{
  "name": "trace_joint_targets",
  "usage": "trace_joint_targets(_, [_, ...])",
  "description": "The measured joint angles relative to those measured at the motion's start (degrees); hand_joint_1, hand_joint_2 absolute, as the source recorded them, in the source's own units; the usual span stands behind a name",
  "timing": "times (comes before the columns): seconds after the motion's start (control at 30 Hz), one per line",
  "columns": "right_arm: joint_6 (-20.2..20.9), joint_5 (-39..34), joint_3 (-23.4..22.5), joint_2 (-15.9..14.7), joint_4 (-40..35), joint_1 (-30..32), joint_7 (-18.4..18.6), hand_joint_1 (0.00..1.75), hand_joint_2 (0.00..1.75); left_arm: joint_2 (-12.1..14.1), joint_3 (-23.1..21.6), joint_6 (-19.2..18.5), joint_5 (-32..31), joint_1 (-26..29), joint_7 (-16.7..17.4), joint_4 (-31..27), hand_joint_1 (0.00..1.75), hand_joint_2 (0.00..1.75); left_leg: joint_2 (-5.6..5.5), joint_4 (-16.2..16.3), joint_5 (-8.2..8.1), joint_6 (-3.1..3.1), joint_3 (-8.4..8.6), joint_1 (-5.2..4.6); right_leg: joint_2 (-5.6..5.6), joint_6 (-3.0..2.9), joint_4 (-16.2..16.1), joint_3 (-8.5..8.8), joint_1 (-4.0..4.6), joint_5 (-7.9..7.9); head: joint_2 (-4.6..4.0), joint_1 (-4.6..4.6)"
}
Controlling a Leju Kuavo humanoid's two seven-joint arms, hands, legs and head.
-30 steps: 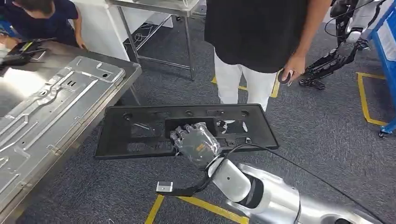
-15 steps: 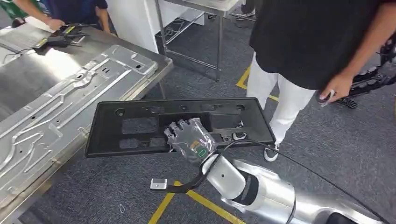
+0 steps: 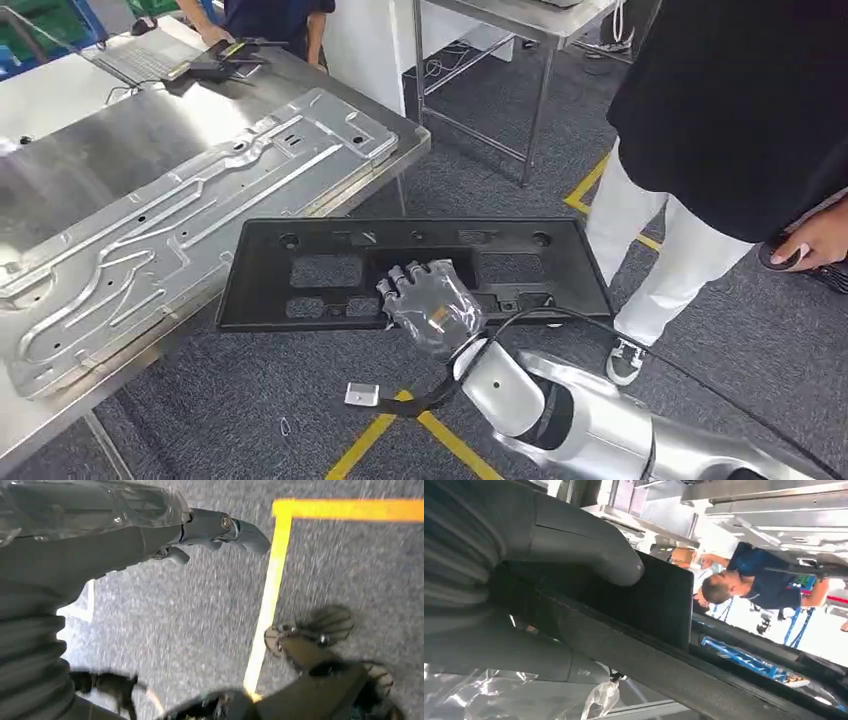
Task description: Take the parts from the cabinet and place them on the table.
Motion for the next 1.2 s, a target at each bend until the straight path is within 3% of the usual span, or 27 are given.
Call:
trace_joint_targets(0.03, [-0.02,-0.11,-0.05,-0.07,-0.18,-0.01,-0.04,1.75,1.75,0.00,0.00,0.02,0.04,-0.07,0.00,0.00,0.00,1.75,1.69,3.56,-1.89,-0.29,-1.67,0.11,-0.64,-0.25,0.00,0.09,0.18,-0.12,0.00,-0.07])
trace_joint_targets(0.1, [-0.04,-0.33,-0.04,-0.35,-0.20,0.07,-0.37,1.75,1.75,-0.09,0.02,0.04,0.42,-0.37,0.00,0.00,0.00,1.75,2.61,13.20,-5.80,-0.65,-6.64,0.39,-2.35,-0.50,0.01,0.16,0.59,-0.35,0.00,-0.09])
trace_joint_targets(0.13, [-0.07,-0.59,-0.05,-0.50,-0.20,0.15,-0.50,1.75,1.75,-0.18,0.04,0.15,0.70,-0.47,0.00,0.00,0.00,1.75,2.67,16.45,-6.59,-0.60,-8.46,0.43,-3.15,-0.47,0.02,0.19,0.73,-0.46,0.00,-0.09])
trace_joint_targets(0.17, [-0.09,-0.70,-0.05,-0.59,-0.20,0.21,-0.59,1.75,1.75,-0.22,0.04,0.13,0.70,-0.52,0.00,0.00,0.00,1.75,2.69,16.51,-6.05,-0.51,-8.67,0.41,-3.92,-0.50,0.02,0.26,0.81,-0.59,0.00,-0.09])
trace_joint_targets(0.23, [-0.13,-0.90,-0.07,-0.70,-0.20,0.16,-0.94,1.75,1.75,-0.26,0.02,0.15,0.94,-0.35,0.00,0.00,0.00,1.75,3.11,9.56,-2.34,0.05,-5.27,0.20,-5.21,-0.43,0.02,0.59,1.01,-0.87,0.00,-0.09])
trace_joint_targets(0.27, [-0.17,-1.13,-0.18,-0.81,-0.20,0.07,-1.03,1.75,1.75,-0.26,0.02,0.13,0.98,-0.37,-0.02,0.00,0.00,1.75,4.20,3.41,0.27,0.63,-2.04,-0.14,-5.99,-0.34,0.02,0.91,1.06,-1.07,0.00,-0.09])
trace_joint_targets(0.3, [-0.17,-1.31,-0.31,-0.96,-0.20,-0.07,-1.09,1.75,1.75,-0.26,0.02,0.18,1.01,-0.52,-0.02,0.00,0.00,1.75,7.29,-1.16,1.28,1.18,0.23,-0.72,-6.56,-0.12,-0.03,1.17,1.09,-1.23,0.00,-0.09])
trace_joint_targets(0.33, [-0.22,-1.35,-0.55,-1.16,-0.15,-0.20,-1.09,1.75,1.75,-0.37,0.02,0.20,1.05,-0.78,-0.04,0.00,0.00,1.75,7.62,-1.55,1.00,1.48,0.35,-1.26,-7.20,0.25,0.01,1.22,1.48,-1.50,0.00,-0.09])
trace_joint_targets(0.43, [-0.35,-1.70,-1.07,-1.64,-0.13,-0.61,-1.07,1.75,1.75,-0.53,0.04,0.33,1.31,-1.01,-0.13,0.00,0.00,1.75,5.59,-1.71,0.98,2.08,0.07,-1.65,-8.72,0.91,-0.38,1.77,1.13,-1.76,0.00,-0.09])
trace_joint_targets(0.47, [-0.37,-1.88,-1.27,-1.84,-0.13,-0.84,-1.07,1.75,1.75,-0.53,0.04,0.50,1.55,-1.04,-0.13,0.00,0.00,1.75,4.88,-2.45,1.34,2.57,1.06,-1.30,-9.18,1.44,-0.37,2.09,1.40,-2.13,0.00,-0.09])
trace_joint_targets(0.5, [-0.37,-1.99,-1.71,-2.38,-0.07,-0.92,-1.00,1.75,1.75,-0.59,0.04,0.66,1.75,-0.80,-0.15,0.00,0.00,1.75,4.17,-2.73,1.54,2.74,1.51,-0.90,-6.23,1.69,0.70,1.97,0.86,-2.72,0.00,-0.02])
trace_joint_targets(0.53, [-0.48,-2.01,-2.01,-2.62,-0.07,-1.05,-1.01,1.75,1.75,-0.59,0.04,0.81,1.88,-1.01,-0.15,0.00,0.00,1.75,3.79,-2.73,1.70,3.52,1.61,-0.76,-3.53,1.61,3.78,0.55,0.90,-4.51,0.02,-0.07])
trace_joint_targets(0.6, [-0.57,-2.16,-2.34,-3.52,0.00,-0.96,-0.94,1.75,1.75,-0.70,0.07,1.20,1.95,-1.32,-0.17,0.00,0.00,1.75,2.25,-2.73,1.61,3.70,1.71,-0.75,-1.88,1.66,13.05,-4.30,0.91,-8.38,0.00,0.19])
trace_joint_targets(0.63, [-0.59,-2.34,-2.38,-4.00,0.04,-0.80,-0.94,1.75,1.75,-0.78,0.07,1.20,1.95,-1.32,-0.17,0.00,0.00,1.75,1.36,-2.72,1.56,3.77,1.72,-0.81,-1.74,1.75,16.76,-6.56,0.94,-9.19,0.00,0.24])
trace_joint_targets(0.67, [-0.59,-2.51,-2.41,-4.35,0.13,-0.69,-0.92,1.75,1.75,-0.90,0.07,1.22,2.03,-1.17,-0.17,0.00,0.00,1.75,0.47,-2.70,1.53,3.74,1.77,-0.84,-1.71,1.74,17.83,-7.70,0.94,-8.68,0.00,0.24])
trace_joint_targets(0.7, [-0.61,-2.54,-2.49,-4.61,0.20,-0.69,-0.92,1.75,1.75,-0.94,0.07,1.22,2.05,-0.97,-0.17,0.00,0.00,1.75,-0.43,-2.66,1.48,3.75,1.86,-0.83,-1.63,1.71,15.69,-7.29,0.93,-6.66,0.00,0.24])
trace_joint_targets(0.77, [-0.63,-2.58,-2.78,-4.96,0.20,-0.78,-0.83,1.75,1.75,-1.05,0.05,1.22,2.08,-0.80,-0.17,0.00,0.00,1.75,-2.07,-2.61,1.26,3.46,2.23,-0.75,-0.68,1.51,6.29,-3.41,0.82,-1.12,0.00,0.24])
trace_joint_targets(0.8, [-0.63,-2.58,-2.95,-5.18,0.20,-0.82,-0.76,1.75,1.75,-1.14,0.07,1.27,2.08,-0.80,-0.17,0.00,0.00,1.75,-2.80,-2.53,1.09,3.21,2.35,-0.65,1.81,1.53,1.39,-1.25,0.59,1.12,0.00,0.26])
trace_joint_targets(0.83, [-0.68,-2.58,-3.11,-5.40,0.22,-0.88,-0.72,1.75,1.75,-1.16,0.07,1.33,2.16,-0.83,-0.20,0.00,0.00,1.75,-3.45,-2.25,0.84,2.86,1.98,-0.96,4.32,1.56,-0.38,-0.44,0.24,0.58,0.00,0.26])
trace_joint_targets(0.87, [-0.72,-2.65,-3.19,-5.40,0.22,-0.89,-0.68,1.75,1.75,-1.18,0.07,1.40,2.29,-0.78,-0.20,0.00,0.00,1.75,-3.97,-2.21,0.81,2.66,1.79,-0.82,2.93,1.36,-0.59,-0.48,0.31,0.76,0.02,0.24])
trace_joint_targets(0.97, [-0.81,-2.69,-3.39,-5.44,0.22,-0.91,-0.66,1.75,1.75,-1.20,0.07,1.40,2.27,-0.23,-0.17,0.00,0.00,1.75,-5.64,-2.41,0.79,1.62,1.37,-0.35,1.06,0.34,-0.91,-0.21,0.66,0.73,0.00,0.24])
trace_joint_targets(1.0, [-0.90,-2.71,-3.52,-5.42,0.22,-1.05,-0.63,1.75,1.75,-1.18,0.07,1.46,2.27,0.06,-0.17,0.00,0.00,1.75,-3.65,-1.56,0.23,1.47,1.26,-0.35,0.39,0.15,-1.08,0.01,0.55,0.78,0.00,0.30])
trace_joint_targets(1.03, [-1.05,-2.73,-3.56,-5.42,0.22,-0.98,-0.61,1.75,1.75,-1.33,0.07,1.57,2.27,0.05,-0.17,0.00,0.00,1.75,-0.47,0.79,-1.14,1.02,0.14,-0.63,-0.14,-0.18,-1.13,0.18,0.55,0.60,0.00,0.00])
trace_joint_targets(1.07, [-1.18,-2.73,-3.56,-5.42,0.22,-0.97,-0.59,1.75,1.75,-1.40,0.07,1.66,2.30,-0.18,-0.24,0.00,0.00,1.75,1.37,5.40,-3.34,0.57,-2.35,-0.42,-0.94,-0.44,-1.13,0.34,0.71,0.46,0.00,-0.02])
trace_joint_targets(1.13, [-1.20,-2.75,-3.56,-5.42,0.28,-0.63,-0.59,1.75,1.75,-1.51,0.07,1.84,2.32,-0.32,-0.44,0.00,0.00,1.75,2.54,14.83,-6.58,0.00,-7.59,0.01,-2.58,-0.61,-1.11,0.51,0.87,0.10,0.00,-0.02])
trace_joint_targets(1.17, [-1.20,-2.78,-3.56,-5.42,0.30,-0.46,-0.59,1.75,1.75,-1.55,0.09,1.86,2.51,-0.30,-0.44,0.00,0.00,1.75,2.68,16.65,-6.54,-0.16,-8.83,0.16,-3.33,-0.60,-1.11,0.62,0.87,-0.06,0.00,-0.02])
trace_joint_targets(1.2, [-1.20,-2.78,-3.54,-5.42,0.30,-0.36,-0.59,1.75,1.75,-1.55,0.09,1.92,2.49,-0.34,-0.50,0.00,0.00,1.75,2.81,15.55,-5.39,-0.30,-8.52,0.29,-4.08,-0.57,-1.11,0.81,0.87,-0.27,0.00,-0.02])
